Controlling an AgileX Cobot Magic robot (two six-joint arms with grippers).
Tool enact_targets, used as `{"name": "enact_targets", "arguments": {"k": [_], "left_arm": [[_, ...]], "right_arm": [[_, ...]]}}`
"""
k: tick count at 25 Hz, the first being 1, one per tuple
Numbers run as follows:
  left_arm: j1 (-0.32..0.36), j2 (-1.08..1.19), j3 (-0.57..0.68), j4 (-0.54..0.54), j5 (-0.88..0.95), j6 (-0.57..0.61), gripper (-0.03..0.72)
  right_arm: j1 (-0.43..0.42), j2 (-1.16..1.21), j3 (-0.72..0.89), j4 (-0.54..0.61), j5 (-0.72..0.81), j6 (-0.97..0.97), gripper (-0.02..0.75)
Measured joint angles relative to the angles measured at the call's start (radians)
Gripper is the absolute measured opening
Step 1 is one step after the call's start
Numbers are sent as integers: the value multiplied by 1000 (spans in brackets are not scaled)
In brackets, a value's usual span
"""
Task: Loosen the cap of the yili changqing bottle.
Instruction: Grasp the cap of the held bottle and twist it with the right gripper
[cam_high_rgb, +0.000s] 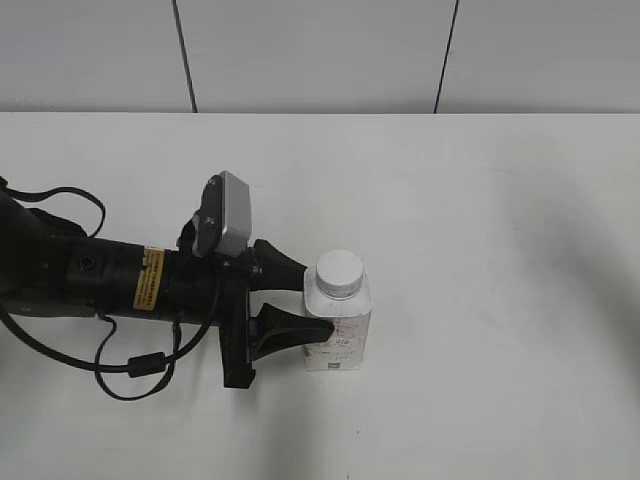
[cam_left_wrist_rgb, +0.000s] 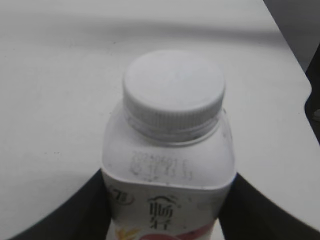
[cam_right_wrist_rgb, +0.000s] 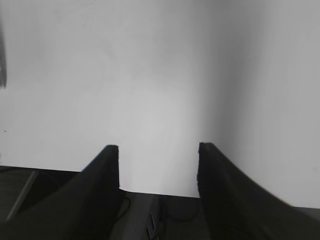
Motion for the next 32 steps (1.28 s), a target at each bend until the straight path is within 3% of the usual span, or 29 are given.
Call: {"name": "enact_targets", "arguments": {"k": [15, 25, 32], "left_arm": [[0, 0, 0, 0, 0, 0, 391], [0, 0, 0, 0, 0, 0, 391], [0, 0, 0, 0, 0, 0, 391]], "right_arm": [[416, 227, -184, -19, 2, 122, 407], [564, 424, -401, -18, 2, 201, 407], [637, 492, -428, 6, 2, 367, 406]]}}
